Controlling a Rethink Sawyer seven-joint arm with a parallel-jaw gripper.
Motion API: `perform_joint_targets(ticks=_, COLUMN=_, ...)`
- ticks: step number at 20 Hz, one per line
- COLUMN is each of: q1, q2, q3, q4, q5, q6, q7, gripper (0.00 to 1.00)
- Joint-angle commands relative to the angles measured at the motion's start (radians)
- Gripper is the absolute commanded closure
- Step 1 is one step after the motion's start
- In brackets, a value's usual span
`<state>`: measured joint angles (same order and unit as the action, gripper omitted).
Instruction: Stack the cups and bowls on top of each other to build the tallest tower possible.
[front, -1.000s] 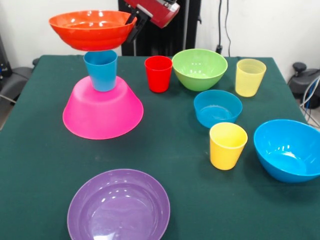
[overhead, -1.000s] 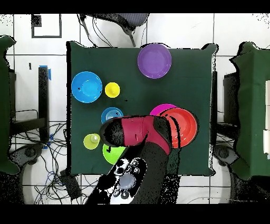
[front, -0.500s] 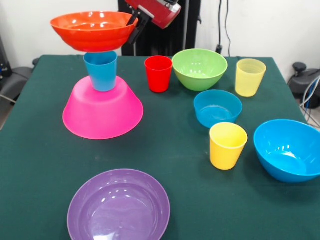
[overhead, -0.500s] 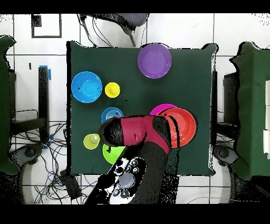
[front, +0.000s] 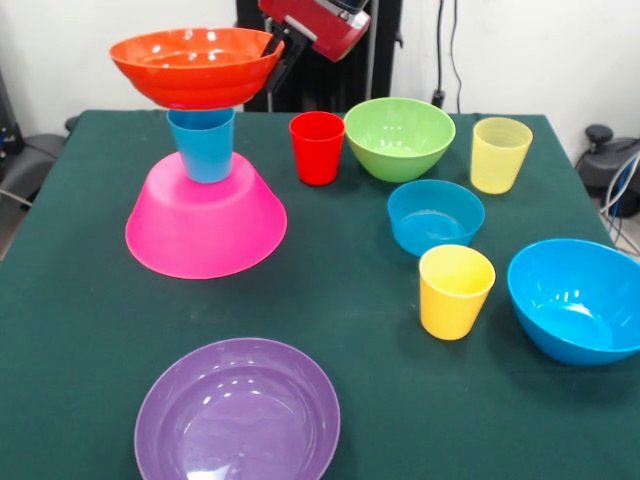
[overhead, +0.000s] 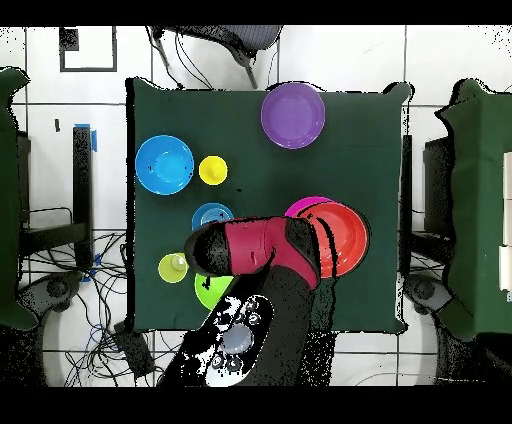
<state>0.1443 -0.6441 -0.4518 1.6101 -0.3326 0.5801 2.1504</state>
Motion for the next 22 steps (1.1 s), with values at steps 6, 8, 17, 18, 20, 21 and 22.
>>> perform_joint_targets(ticks=6, q1=0.016, q2=0.052, q3=0.115, q4=-0.014, q5=-0.006, q6=0.0, q7=0.046, gripper=1.0)
perform_joint_targets(ticks=8, q1=0.016, q2=0.053, q3=0.113, q4=-0.015, q5=-0.01, q6=0.0, q7=0.044, gripper=1.0)
perform_joint_targets(ticks=17, q1=0.031, q2=0.064, q3=0.093, q4=-0.022, q5=-0.03, q6=0.01, q7=0.042, gripper=1.0)
perform_joint_targets(ticks=18, q1=0.032, q2=0.065, q3=0.092, q4=-0.02, q5=-0.031, q6=0.009, q7=0.042, gripper=1.0)
perform_joint_targets(ticks=20, q1=0.034, q2=0.067, q3=0.089, q4=-0.02, q5=-0.034, q6=0.01, q7=0.04, gripper=1.0)
perform_joint_targets(ticks=21, q1=0.034, q2=0.068, q3=0.089, q4=-0.021, q5=-0.035, q6=0.01, q7=0.038, gripper=1.0)
perform_joint_targets(ticks=22, q1=0.033, q2=0.067, q3=0.09, q4=-0.019, q5=-0.035, q6=0.013, q7=0.033, gripper=1.0)
